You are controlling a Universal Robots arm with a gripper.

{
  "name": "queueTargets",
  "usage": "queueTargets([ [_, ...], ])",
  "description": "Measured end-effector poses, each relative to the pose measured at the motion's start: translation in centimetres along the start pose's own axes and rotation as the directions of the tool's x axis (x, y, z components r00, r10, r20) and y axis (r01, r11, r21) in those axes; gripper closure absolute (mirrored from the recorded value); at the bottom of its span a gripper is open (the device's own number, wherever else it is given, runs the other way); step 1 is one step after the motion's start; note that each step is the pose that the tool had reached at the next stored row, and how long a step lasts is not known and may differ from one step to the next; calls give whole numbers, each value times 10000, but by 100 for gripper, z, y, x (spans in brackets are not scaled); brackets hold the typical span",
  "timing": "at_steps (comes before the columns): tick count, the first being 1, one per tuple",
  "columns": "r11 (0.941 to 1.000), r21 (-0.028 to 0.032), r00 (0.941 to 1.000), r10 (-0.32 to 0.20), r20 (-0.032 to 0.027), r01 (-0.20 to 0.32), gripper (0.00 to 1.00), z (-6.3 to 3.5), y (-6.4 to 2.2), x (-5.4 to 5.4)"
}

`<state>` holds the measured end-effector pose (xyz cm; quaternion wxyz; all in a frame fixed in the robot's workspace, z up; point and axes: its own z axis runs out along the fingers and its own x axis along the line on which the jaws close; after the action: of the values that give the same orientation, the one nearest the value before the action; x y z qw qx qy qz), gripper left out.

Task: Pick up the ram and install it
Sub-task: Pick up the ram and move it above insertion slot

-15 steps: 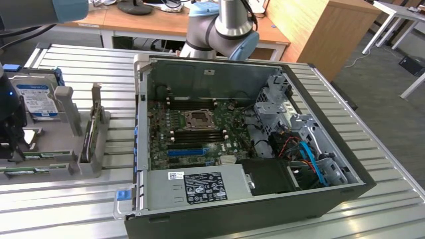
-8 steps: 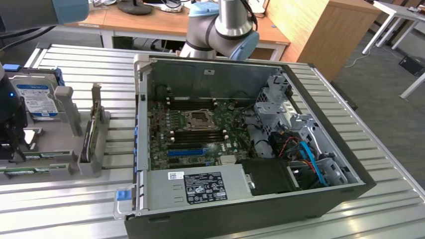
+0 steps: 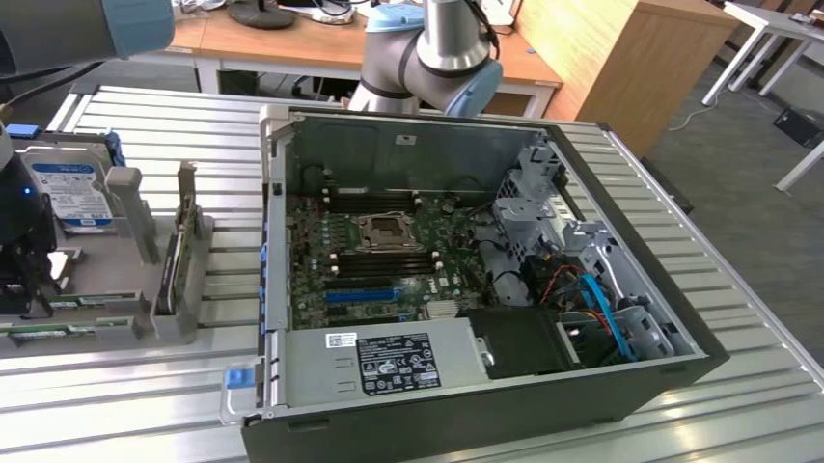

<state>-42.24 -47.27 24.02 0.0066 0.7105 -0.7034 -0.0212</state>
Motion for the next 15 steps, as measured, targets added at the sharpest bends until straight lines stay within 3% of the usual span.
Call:
queueTargets([
  [15, 10000, 2, 10000, -1, 10, 1, 70, 88, -4, 2],
])
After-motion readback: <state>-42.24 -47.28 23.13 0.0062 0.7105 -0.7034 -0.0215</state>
